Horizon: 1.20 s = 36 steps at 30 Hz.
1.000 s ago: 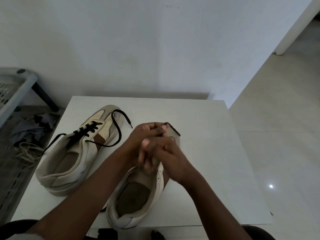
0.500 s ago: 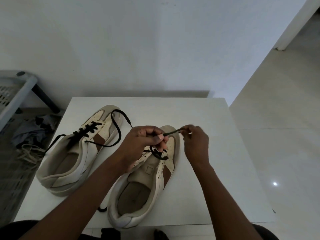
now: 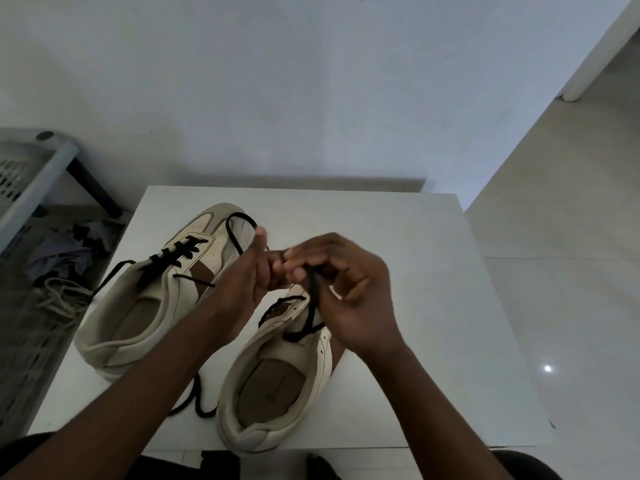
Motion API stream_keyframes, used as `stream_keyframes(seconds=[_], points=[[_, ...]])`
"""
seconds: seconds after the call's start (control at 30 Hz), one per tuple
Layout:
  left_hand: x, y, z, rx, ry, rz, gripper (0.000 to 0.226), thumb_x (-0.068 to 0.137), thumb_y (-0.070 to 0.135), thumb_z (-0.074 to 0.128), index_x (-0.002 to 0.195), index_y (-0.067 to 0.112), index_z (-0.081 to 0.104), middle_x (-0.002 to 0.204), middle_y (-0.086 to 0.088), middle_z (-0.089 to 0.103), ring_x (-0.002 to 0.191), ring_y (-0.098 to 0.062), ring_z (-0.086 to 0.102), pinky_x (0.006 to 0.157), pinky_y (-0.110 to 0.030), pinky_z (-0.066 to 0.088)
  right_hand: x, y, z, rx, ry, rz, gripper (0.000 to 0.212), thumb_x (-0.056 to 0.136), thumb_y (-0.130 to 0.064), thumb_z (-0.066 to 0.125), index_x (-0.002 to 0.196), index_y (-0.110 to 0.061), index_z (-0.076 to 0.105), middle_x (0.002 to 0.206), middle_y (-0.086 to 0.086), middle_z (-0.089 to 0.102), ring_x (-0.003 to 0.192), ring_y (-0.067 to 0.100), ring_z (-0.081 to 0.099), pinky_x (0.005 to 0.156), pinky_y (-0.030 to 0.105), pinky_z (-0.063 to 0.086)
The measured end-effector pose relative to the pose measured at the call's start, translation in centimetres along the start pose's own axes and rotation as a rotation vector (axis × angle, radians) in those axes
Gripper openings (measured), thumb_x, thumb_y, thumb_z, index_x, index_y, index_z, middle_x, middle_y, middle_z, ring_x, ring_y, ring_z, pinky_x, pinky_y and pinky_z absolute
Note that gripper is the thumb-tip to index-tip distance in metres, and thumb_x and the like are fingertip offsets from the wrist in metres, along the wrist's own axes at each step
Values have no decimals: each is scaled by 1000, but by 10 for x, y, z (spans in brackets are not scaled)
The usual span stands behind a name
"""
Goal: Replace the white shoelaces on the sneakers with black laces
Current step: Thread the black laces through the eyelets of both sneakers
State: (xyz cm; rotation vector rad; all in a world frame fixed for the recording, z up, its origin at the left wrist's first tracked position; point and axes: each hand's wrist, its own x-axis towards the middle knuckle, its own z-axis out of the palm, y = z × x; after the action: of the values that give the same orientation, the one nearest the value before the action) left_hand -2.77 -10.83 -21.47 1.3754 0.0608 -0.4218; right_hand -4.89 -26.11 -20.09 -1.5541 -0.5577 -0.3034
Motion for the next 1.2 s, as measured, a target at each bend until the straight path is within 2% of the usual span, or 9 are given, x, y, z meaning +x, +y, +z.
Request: stream_keyframes(seconds=[0.13, 0.3, 0.43, 0.57, 0.63, 0.73, 0.87, 0.97, 1.2], points=[[6, 7, -3, -367, -16, -58, 49, 92, 49, 37, 105, 8, 61, 78, -7, 66, 58, -15, 59, 53, -24, 50, -7, 8, -1, 82, -294, 322, 10, 85, 11, 59, 85, 7, 69, 82, 18, 70, 76, 30, 72, 71, 53, 58], [16, 13, -12, -428, 226, 78, 28, 101, 30, 38, 88, 13, 56, 55, 6, 43, 40, -5, 31, 39, -17, 29, -6, 19, -33, 45, -480, 597, 27, 84, 19, 48, 88, 4, 71, 83, 4, 73, 79, 23, 71, 73, 32, 58], [11, 11, -9, -159, 154, 117, 40, 104, 29, 29, 84, 9, 57, 52, 4, 35, 38, -7, 20, 38, -18, 17, 0, 26, -41, -146, -236, 592, 55, 76, 21, 38, 98, -14, 75, 102, -2, 73, 98, 9, 67, 80, 33, 55], [-2, 11, 18, 306, -61, 116, 41, 103, 25, 34, 81, 8, 62, 50, 5, 39, 43, -9, 26, 42, -19, 23, 3, 21, -36, 55, -70, 619, 31, 96, -17, 43, 112, -14, 70, 98, 2, 73, 100, 11, 66, 89, 33, 48], [-6, 7, 31, 418, -159, 87, 36, 102, 20, 39, 78, 8, 63, 47, 8, 44, 42, -7, 32, 45, -17, 29, 2, 16, -32, 128, -127, 654, 36, 99, -36, 45, 114, -14, 69, 91, 9, 72, 81, 10, 67, 77, 27, 51], [-6, -3, 38, 539, -166, 72, 33, 101, 18, 44, 77, 8, 65, 49, 6, 53, 43, -7, 43, 49, -20, 36, 2, 12, -23, 142, -81, 601, 29, 100, -24, 45, 104, -10, 70, 96, 3, 75, 73, 18, 68, 55, 20, 50], [4, -6, 22, 710, -42, 184, 18, 97, 31, 53, 93, 23, 69, 83, 10, 70, 77, -1, 63, 70, -11, 44, 9, 19, -28, 447, 320, 616, 26, 101, -17, 42, 106, -8, 66, 71, 0, 65, 53, 10, 54, 51, 19, 45], [9, -2, 0, 946, -31, 171, 22, 87, 35, 66, 107, 27, 62, 107, 14, 62, 100, 3, 55, 80, -6, 39, 12, 26, -55, 201, 492, 608, 25, 102, -25, 44, 104, -16, 68, 59, -6, 49, 42, 3, 27, 39, 16, 22], [-3, 0, -11, 1333, -115, 55, 40, 75, 58, 69, 100, 34, 49, 100, 15, 53, 75, 2, 50, 62, -18, 36, 7, 31, -82, -281, 238, 605, 37, 102, -28, 45, 79, -15, 71, 56, -8, 46, 48, 1, 35, 50, 14, 27]])
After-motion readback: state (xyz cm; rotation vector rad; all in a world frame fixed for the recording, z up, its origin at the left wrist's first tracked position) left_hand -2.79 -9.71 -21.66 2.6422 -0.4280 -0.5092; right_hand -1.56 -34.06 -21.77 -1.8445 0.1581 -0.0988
